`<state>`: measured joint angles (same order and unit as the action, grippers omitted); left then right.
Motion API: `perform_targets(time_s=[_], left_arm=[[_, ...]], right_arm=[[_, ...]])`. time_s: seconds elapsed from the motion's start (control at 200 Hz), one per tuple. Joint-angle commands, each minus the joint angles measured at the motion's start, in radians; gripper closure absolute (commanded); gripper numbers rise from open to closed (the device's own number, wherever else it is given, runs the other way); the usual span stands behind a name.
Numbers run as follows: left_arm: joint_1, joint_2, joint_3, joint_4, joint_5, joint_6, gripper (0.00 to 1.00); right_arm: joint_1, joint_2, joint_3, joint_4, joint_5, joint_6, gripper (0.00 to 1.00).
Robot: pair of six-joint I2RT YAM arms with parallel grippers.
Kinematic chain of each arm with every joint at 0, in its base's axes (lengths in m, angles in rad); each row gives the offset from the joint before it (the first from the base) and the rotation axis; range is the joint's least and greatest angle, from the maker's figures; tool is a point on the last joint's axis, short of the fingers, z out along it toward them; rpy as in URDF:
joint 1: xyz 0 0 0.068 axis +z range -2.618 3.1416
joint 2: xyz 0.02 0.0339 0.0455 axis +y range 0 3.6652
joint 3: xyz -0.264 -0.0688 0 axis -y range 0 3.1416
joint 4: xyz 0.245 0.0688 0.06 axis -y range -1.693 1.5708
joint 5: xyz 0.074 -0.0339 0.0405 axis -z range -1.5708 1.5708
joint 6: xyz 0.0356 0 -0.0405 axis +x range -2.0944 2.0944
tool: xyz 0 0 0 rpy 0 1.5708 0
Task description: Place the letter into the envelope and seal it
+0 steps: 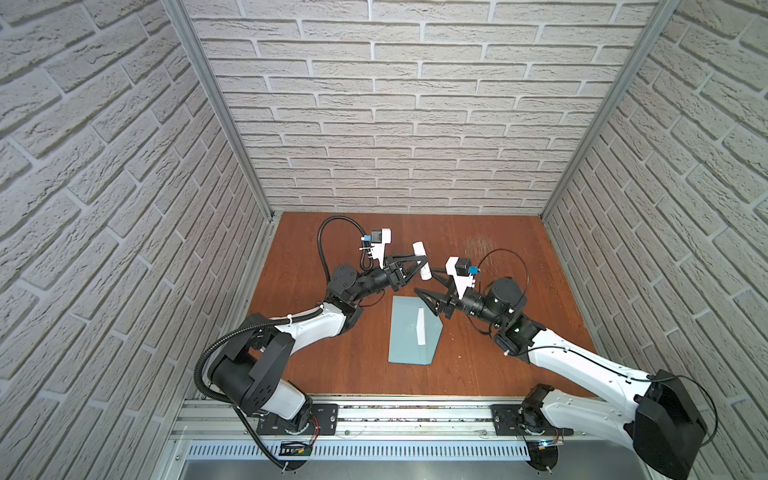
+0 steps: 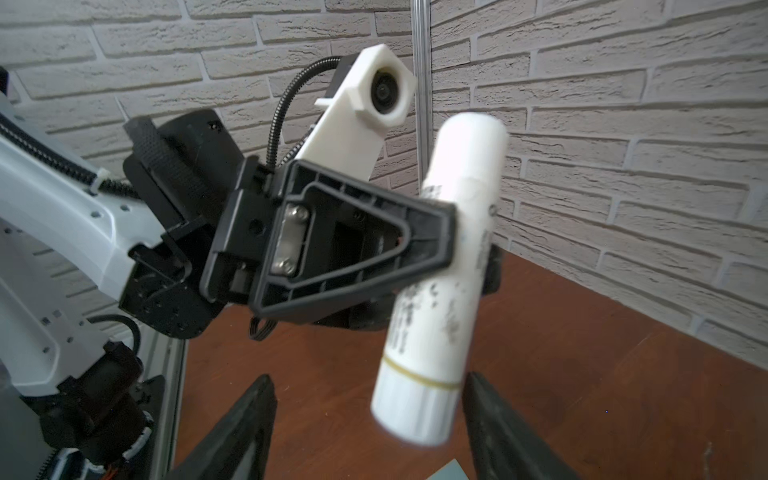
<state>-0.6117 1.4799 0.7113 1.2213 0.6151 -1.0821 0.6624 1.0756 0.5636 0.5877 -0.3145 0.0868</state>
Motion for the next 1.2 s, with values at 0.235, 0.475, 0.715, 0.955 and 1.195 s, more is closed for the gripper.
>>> perform_targets(time_s=[0.235, 0.475, 0.715, 0.955, 1.195], left_arm=[[-0.066, -0.127, 0.039, -0.350, -0.194, -0.033, 1.00], [-0.156, -0.202, 0.008, -0.477, -0.309, 0.025, 1.00], [-0.218, -0.222, -0.027, -0.435, -0.390, 0.040, 1.00], [-0.230, -0.228, -0.023, -0.431, -0.393, 0.040, 1.00], [-0.232, -0.210, -0.025, -0.399, -0.385, 0.018, 1.00]], right_arm=[[0.172, -0.116, -0.195, 0.256, 0.514, -0.272, 0.27], [0.176, -0.107, -0.223, 0.325, 0.561, -0.261, 0.32], [0.185, -0.062, -0.222, 0.400, 0.540, -0.223, 0.37], [0.187, -0.032, -0.200, 0.427, 0.549, -0.228, 0.47], [0.189, 0.036, -0.199, 0.518, 0.580, -0.232, 0.59]])
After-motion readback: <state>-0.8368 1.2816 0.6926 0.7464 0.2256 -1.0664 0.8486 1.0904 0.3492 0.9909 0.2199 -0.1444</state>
